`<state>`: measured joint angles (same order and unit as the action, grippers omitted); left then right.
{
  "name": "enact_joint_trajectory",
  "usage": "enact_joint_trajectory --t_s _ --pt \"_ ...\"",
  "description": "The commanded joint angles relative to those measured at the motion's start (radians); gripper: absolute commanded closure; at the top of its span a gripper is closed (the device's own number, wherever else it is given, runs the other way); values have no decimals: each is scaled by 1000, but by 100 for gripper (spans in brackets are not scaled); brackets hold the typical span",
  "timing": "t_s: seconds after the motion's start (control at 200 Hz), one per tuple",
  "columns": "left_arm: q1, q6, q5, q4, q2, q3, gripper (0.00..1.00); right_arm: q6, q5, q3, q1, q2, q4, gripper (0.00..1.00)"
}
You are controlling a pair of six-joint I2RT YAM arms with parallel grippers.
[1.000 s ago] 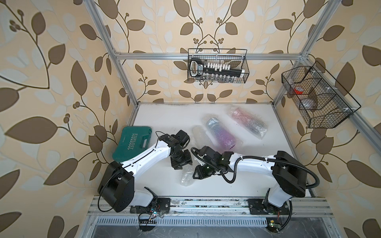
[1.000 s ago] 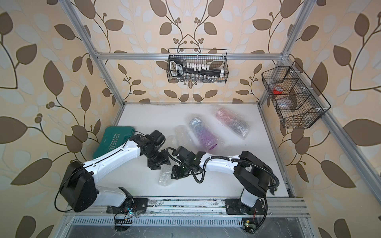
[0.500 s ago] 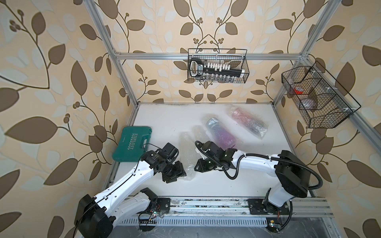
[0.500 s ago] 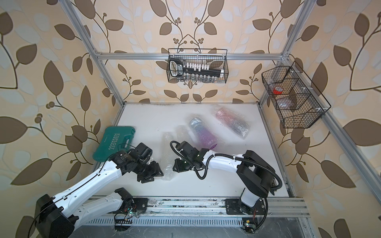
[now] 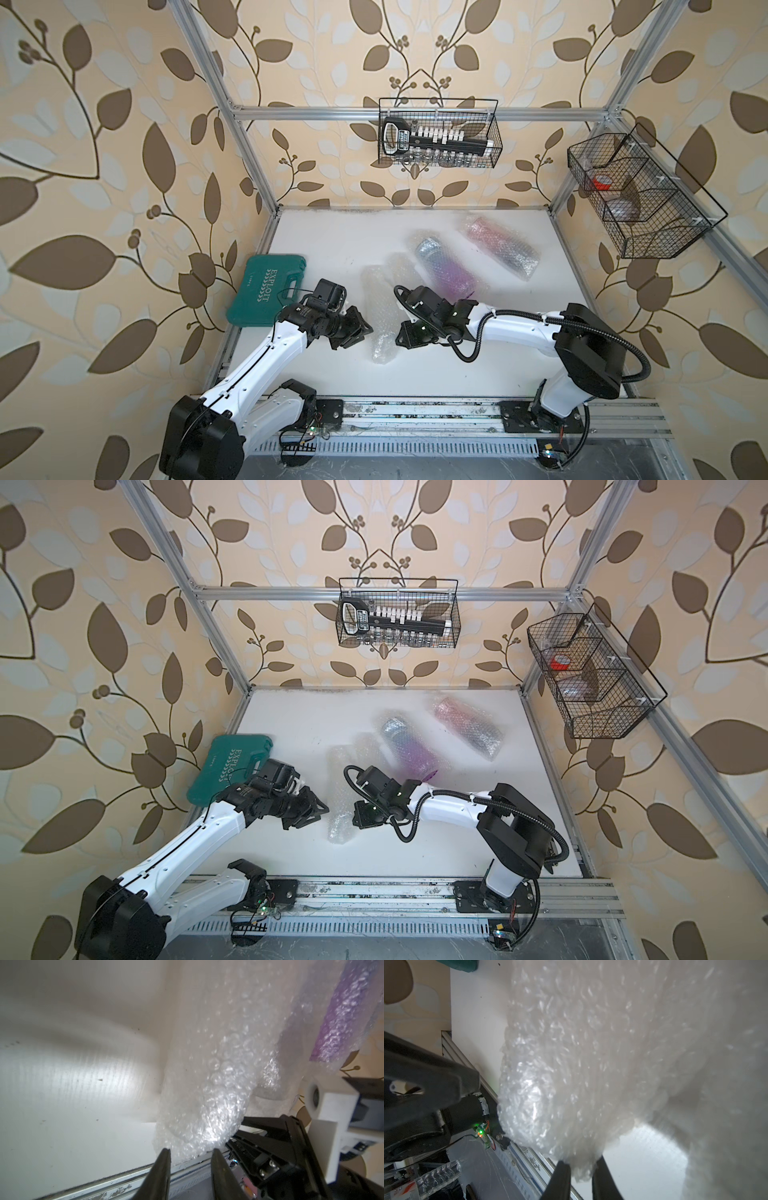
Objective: Unwrap the vase from the bubble wrap
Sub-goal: Unwrap the bubble wrap at the center of the board.
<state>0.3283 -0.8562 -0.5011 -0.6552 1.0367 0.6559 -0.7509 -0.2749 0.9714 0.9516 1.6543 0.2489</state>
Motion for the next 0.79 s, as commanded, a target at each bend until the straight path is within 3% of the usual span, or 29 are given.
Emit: enact_joint_trajectory --t_s 0.0,0.17,0.275,0.43,0.655,0.79 --pt "-14 75 -77 63 69 7 68 14 29 24 0 4 39 83" --pt "-14 82 -125 131 130 13 70 29 29 47 0 16 59 84" --pt "-13 82 -137 117 120 10 64 34 34 53 1 13 67 82" --pt "-8 67 -143 46 0 -39 42 44 49 39 7 -30 58 65" --pt "25 28 -126 15 -92 -120 41 34 54 -7 43 -91 9 47" --pt "94 26 -81 12 -63 -81 40 21 48 -8 77 -73 -7 44"
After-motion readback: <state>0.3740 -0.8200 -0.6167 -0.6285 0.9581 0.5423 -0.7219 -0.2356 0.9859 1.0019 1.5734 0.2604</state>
